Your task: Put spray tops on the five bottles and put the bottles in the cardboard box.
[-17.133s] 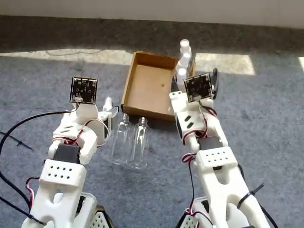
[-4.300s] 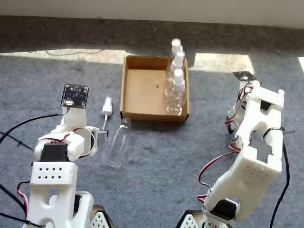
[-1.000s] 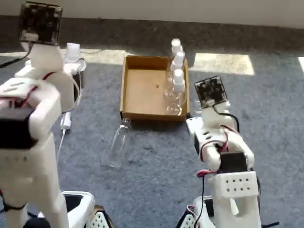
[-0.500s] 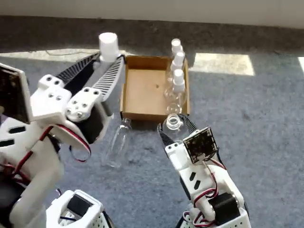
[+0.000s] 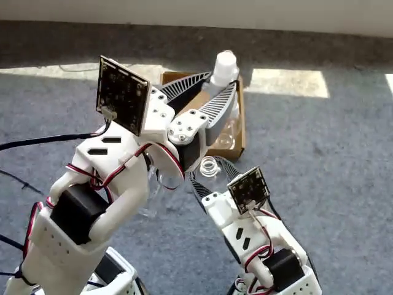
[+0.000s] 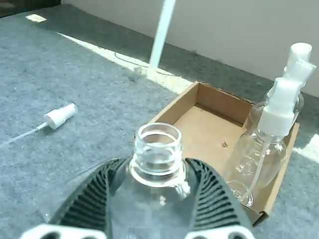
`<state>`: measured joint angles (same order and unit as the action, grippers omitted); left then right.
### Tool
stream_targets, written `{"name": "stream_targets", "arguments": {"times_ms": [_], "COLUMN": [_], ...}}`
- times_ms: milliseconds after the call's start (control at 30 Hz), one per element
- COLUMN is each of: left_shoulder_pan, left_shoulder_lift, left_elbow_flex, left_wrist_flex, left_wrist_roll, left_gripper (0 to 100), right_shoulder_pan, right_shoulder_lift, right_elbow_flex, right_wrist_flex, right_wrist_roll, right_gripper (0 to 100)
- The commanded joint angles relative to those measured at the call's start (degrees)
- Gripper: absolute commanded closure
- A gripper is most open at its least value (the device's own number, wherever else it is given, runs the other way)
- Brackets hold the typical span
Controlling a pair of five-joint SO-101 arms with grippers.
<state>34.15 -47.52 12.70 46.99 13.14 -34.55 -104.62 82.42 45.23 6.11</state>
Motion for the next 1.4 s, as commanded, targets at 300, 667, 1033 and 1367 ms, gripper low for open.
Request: {"name": "stream_targets", "arguments": {"times_ms": [300,667,1033,1367], "left_shoulder_pan": [4.8,4.7,1.2,1.2], "left_shoulder_lift": [-1.0,-0.9,-1.3,-1.4], "left_elbow_flex": [4.0,9.5,12.8,15.7], "left_wrist_flex": [-1.6,-1.6,-1.6,3.3], "left_wrist_roll": [0.3,0.0,0.2,-0.1], "left_gripper": [95,95,95,94], "right_shoulder_pan": [-0.8,-0.7,-0.6,-0.6], "right_shoulder_lift": [-0.7,-0.7,-0.7,-0.7], "right_elbow_flex": [-1.0,-1.1,-1.1,-1.1], "right_wrist_flex": [-1.2,-1.3,-2.9,-2.9], "right_wrist_roll": [-1.2,-1.2,-1.1,-0.9], "right_gripper": [99.5,99.5,99.5,99.5]}}
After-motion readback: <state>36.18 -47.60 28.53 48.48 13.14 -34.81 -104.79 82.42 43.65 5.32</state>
